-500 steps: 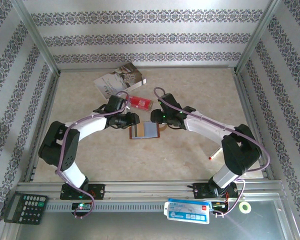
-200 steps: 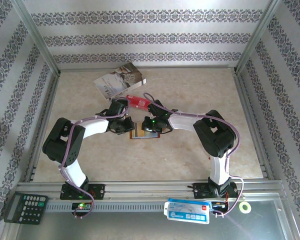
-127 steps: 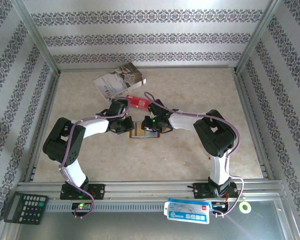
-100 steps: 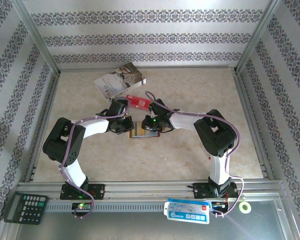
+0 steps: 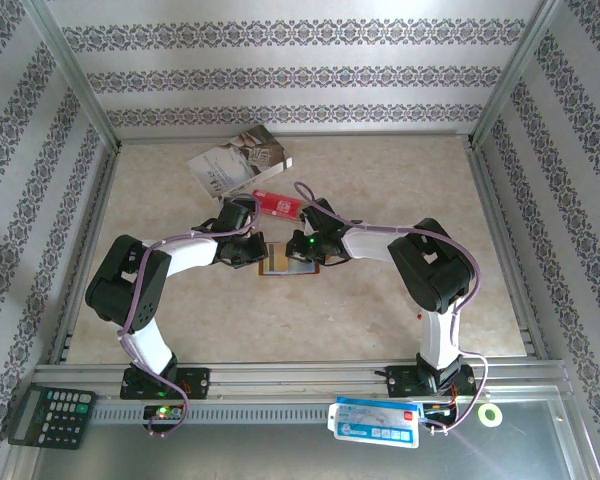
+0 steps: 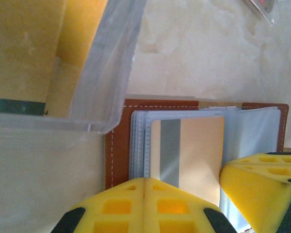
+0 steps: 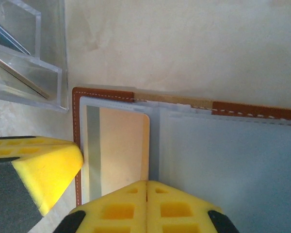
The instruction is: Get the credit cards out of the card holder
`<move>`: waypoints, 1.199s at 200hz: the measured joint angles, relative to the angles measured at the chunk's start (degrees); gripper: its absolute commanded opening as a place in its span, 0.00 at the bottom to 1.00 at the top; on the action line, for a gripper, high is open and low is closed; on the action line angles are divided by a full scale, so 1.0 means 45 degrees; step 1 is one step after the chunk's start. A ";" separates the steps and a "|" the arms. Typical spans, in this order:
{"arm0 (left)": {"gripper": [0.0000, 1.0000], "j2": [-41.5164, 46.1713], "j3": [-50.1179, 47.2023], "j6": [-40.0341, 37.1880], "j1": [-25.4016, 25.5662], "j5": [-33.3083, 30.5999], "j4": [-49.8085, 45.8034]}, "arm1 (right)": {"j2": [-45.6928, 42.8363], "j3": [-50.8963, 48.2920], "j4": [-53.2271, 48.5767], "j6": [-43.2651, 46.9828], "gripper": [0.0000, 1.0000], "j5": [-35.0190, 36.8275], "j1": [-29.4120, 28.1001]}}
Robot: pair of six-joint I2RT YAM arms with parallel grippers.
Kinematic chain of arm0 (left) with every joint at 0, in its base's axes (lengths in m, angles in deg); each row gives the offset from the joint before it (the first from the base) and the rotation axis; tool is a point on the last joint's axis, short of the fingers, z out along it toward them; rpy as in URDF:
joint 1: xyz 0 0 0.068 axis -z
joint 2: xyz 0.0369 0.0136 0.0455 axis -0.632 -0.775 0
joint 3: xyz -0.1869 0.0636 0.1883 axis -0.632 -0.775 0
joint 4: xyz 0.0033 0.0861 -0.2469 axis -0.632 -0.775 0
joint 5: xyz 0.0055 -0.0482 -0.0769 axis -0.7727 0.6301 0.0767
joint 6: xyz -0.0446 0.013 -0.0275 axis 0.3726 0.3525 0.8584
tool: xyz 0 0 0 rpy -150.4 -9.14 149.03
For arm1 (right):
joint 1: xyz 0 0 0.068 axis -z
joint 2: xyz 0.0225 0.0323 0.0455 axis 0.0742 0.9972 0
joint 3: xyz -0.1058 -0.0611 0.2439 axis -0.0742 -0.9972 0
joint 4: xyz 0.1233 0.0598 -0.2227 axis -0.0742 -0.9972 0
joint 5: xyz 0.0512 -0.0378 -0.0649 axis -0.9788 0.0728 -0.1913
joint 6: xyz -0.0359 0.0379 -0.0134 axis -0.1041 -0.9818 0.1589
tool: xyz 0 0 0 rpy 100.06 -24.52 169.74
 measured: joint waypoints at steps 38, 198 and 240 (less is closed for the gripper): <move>0.06 0.0000 0.0000 -0.0039 0.0000 0.0000 0.0005 | -0.0005 -0.0107 0.0121 0.0005 0.01 0.0015 0.0000; 0.08 0.0005 0.0005 -0.0141 0.0053 -0.0180 0.0000 | -0.0471 -0.0665 0.0219 -0.0039 0.22 0.0155 0.0243; 0.08 0.0005 0.0005 -0.0141 0.0058 -0.0170 0.0000 | -0.0194 -0.0481 0.0214 -0.0044 0.23 -0.0097 0.0238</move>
